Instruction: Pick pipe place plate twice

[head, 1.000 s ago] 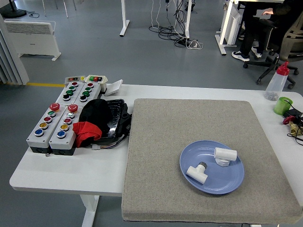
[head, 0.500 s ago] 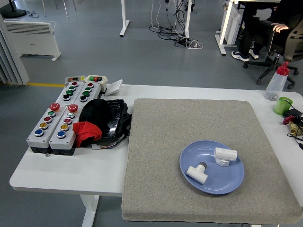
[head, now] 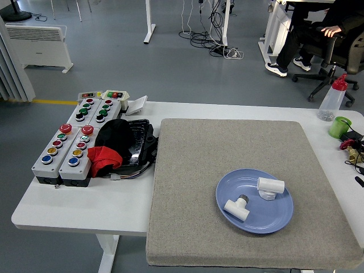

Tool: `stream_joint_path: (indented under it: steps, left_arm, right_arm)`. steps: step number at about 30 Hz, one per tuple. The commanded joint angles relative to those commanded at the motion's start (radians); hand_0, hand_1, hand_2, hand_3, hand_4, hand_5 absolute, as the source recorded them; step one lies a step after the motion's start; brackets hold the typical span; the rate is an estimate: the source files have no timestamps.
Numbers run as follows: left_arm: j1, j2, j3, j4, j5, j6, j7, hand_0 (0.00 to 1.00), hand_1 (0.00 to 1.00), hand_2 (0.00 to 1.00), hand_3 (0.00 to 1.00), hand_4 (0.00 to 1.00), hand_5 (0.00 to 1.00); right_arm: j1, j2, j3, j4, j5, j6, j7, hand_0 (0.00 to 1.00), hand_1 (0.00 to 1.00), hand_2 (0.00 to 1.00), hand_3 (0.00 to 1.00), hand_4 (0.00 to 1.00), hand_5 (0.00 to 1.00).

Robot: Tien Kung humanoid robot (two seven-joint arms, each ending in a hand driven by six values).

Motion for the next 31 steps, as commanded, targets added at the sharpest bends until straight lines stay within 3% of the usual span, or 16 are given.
stream_joint_path:
  steps: [21, 31]
  left_arm:
    - [-0.008, 0.000, 0.016, 0.003, -0.029, 0.005, -0.010, 0.582, 0.577, 0.585, 0.487, 0.409, 0.998]
    - [-0.011, 0.000, 0.016, 0.003, -0.027, 0.003, -0.011, 0.584, 0.577, 0.585, 0.488, 0.409, 0.998]
  right_arm:
    - [0.006, 0.003, 0.009, -0.001, 0.014, 0.004, -0.008, 0.869, 0.797, 0.797, 0.757, 0.500, 0.998]
    - [0.005, 0.003, 0.015, -0.002, 0.013, 0.003, -0.011, 0.878, 0.801, 0.813, 0.757, 0.499, 0.998]
